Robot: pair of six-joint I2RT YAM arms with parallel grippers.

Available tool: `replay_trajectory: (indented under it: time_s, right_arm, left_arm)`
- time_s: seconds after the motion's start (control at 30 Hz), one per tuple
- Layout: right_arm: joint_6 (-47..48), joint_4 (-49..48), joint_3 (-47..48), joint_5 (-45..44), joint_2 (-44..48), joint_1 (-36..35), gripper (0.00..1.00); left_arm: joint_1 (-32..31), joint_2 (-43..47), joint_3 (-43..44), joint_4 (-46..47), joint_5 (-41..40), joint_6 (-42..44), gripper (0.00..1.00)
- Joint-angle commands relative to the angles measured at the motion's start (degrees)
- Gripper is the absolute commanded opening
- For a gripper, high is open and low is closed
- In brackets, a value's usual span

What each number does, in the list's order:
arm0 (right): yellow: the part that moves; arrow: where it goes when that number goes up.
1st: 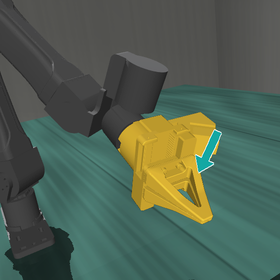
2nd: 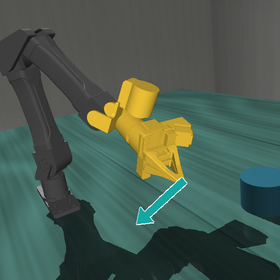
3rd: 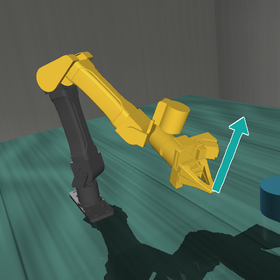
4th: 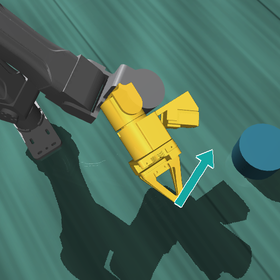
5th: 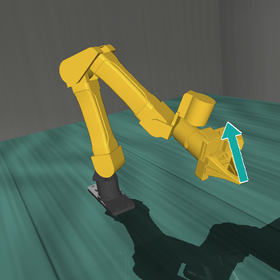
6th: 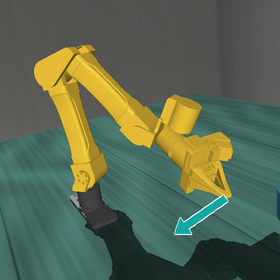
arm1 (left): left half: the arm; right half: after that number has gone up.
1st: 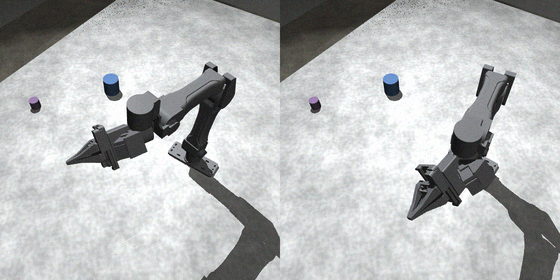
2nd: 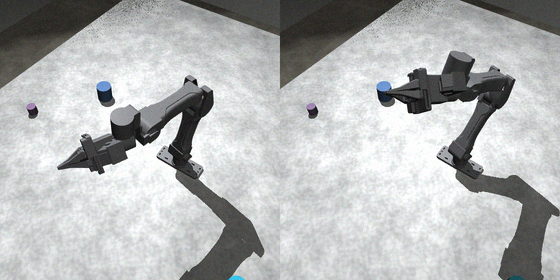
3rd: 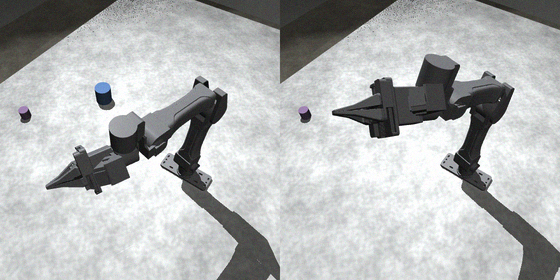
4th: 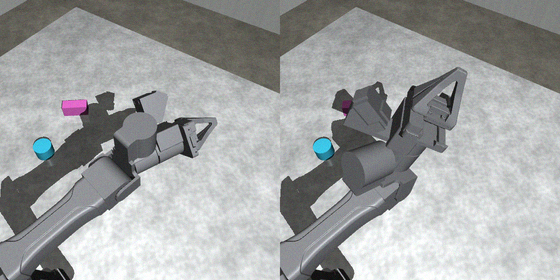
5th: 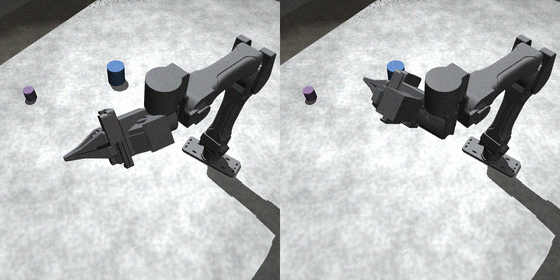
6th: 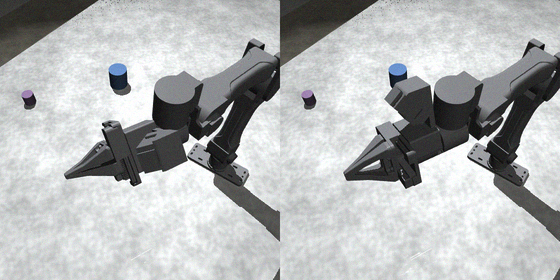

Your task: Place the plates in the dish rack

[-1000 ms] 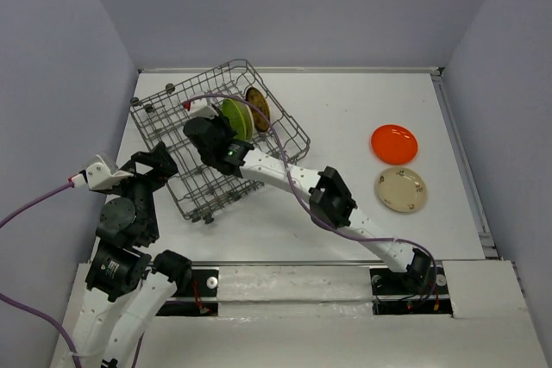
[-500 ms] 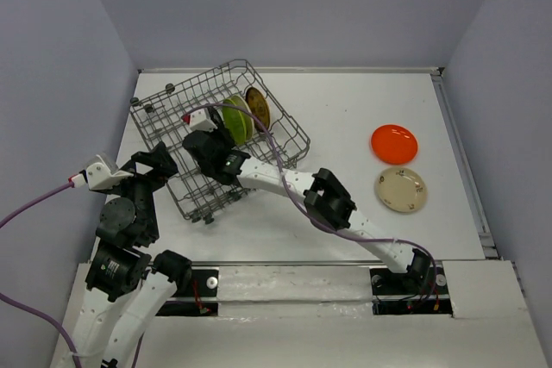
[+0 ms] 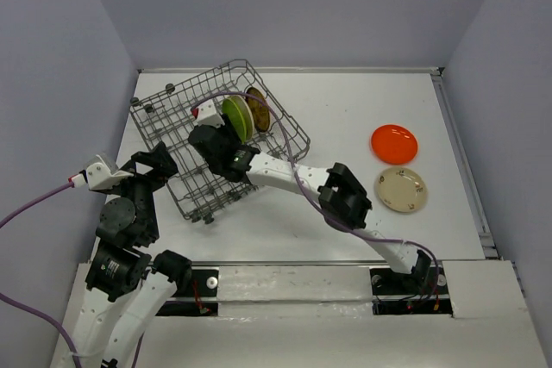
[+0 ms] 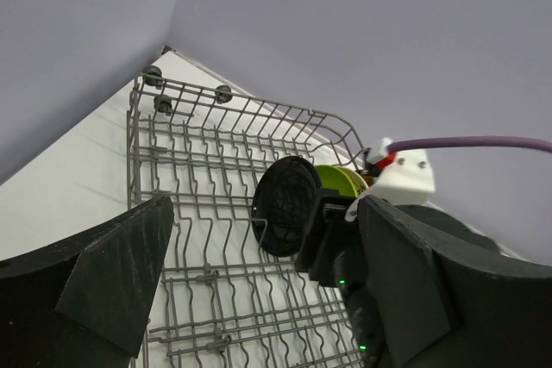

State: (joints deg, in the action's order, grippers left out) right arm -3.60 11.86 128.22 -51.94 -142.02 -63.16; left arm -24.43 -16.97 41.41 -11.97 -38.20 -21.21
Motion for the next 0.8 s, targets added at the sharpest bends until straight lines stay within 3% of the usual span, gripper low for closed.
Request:
replay_trajectory:
  time_s: [0.0, 0.07, 0.23, 0.33, 0.47, 0.5, 0.53, 0.6, 0.67, 0.77]
  right_arm:
    - [-6.4, -3.0, -5.2, 5.9, 12.8, -0.7, 0.58]
    - [-9.1, -3.0, -9.9, 10.5, 16.7, 0.5, 0.63]
    - [-15.5, -3.3, -25.1, 22.3, 34.1, 6.1, 0.64]
    - [-20.9, -4.3, -39.9, 29.8, 45.9, 15.4, 0.62]
    - [-25.8, -5.2, -62.2, 41.2, 60.8, 34.5, 0.58]
    - [-26.2, -5.3, -65.1, 43.8, 63.2, 39.0, 0.58]
    - [-26.6, -5.4, -67.7, 47.8, 65.4, 48.0, 0.58]
    - [-27.4, -5.8, -72.0, 51.3, 70.1, 57.0, 0.58]
    - [-28.8, -7.8, -77.1, 59.1, 71.0, 69.3, 0.57]
    - [-31.2, -9.9, -80.4, 66.2, 66.5, 80.3, 0.52]
  left_arm:
    - [-0.1, -0.4, 1.4, 2.8, -0.8, -0.5, 0.99]
    - [0.0, -0.4, 1.3, 2.9, -0.7, -0.4, 0.99]
    - [0.0, -0.2, 1.1, 3.1, 0.4, -0.2, 0.99]
    - [0.0, 0.2, 0.7, 4.1, 3.2, 0.7, 0.99]
    - [-0.6, 0.3, -0.2, 5.7, 9.1, 2.1, 0.99]
    - [-0.7, 0.3, -0.3, 5.9, 9.5, 2.1, 0.99]
    - [-0.9, 0.3, -0.3, 6.0, 9.6, 2.2, 0.99]
    - [-1.3, 0.4, -0.3, 6.2, 10.3, 2.4, 0.99]
    - [-1.6, 0.5, -0.4, 6.3, 10.8, 2.5, 0.99]
    - [-1.9, 0.8, -0.5, 6.3, 10.9, 2.8, 0.99]
